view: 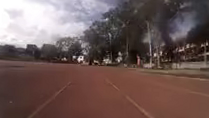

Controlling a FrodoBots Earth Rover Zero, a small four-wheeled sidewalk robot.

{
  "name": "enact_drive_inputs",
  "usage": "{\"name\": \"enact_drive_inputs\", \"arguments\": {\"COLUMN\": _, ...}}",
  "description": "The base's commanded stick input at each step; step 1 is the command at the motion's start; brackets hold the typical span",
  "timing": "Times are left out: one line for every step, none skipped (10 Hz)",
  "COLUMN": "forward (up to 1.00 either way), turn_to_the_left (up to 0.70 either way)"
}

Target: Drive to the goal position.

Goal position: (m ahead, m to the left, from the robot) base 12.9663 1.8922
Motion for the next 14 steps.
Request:
{"name": "enact_drive_inputs", "arguments": {"forward": 0.7, "turn_to_the_left": 0.0}}
{"name": "enact_drive_inputs", "arguments": {"forward": 0.7, "turn_to_the_left": 0.0}}
{"name": "enact_drive_inputs", "arguments": {"forward": 0.7, "turn_to_the_left": 0.0}}
{"name": "enact_drive_inputs", "arguments": {"forward": 0.7, "turn_to_the_left": 0.0}}
{"name": "enact_drive_inputs", "arguments": {"forward": 0.7, "turn_to_the_left": 0.0}}
{"name": "enact_drive_inputs", "arguments": {"forward": 0.7, "turn_to_the_left": 0.0}}
{"name": "enact_drive_inputs", "arguments": {"forward": 0.7, "turn_to_the_left": 0.0}}
{"name": "enact_drive_inputs", "arguments": {"forward": 0.7, "turn_to_the_left": 0.0}}
{"name": "enact_drive_inputs", "arguments": {"forward": 0.7, "turn_to_the_left": 0.0}}
{"name": "enact_drive_inputs", "arguments": {"forward": 0.7, "turn_to_the_left": 0.0}}
{"name": "enact_drive_inputs", "arguments": {"forward": 0.7, "turn_to_the_left": 0.0}}
{"name": "enact_drive_inputs", "arguments": {"forward": 0.7, "turn_to_the_left": 0.0}}
{"name": "enact_drive_inputs", "arguments": {"forward": 0.7, "turn_to_the_left": 0.0}}
{"name": "enact_drive_inputs", "arguments": {"forward": 0.7, "turn_to_the_left": 0.0}}
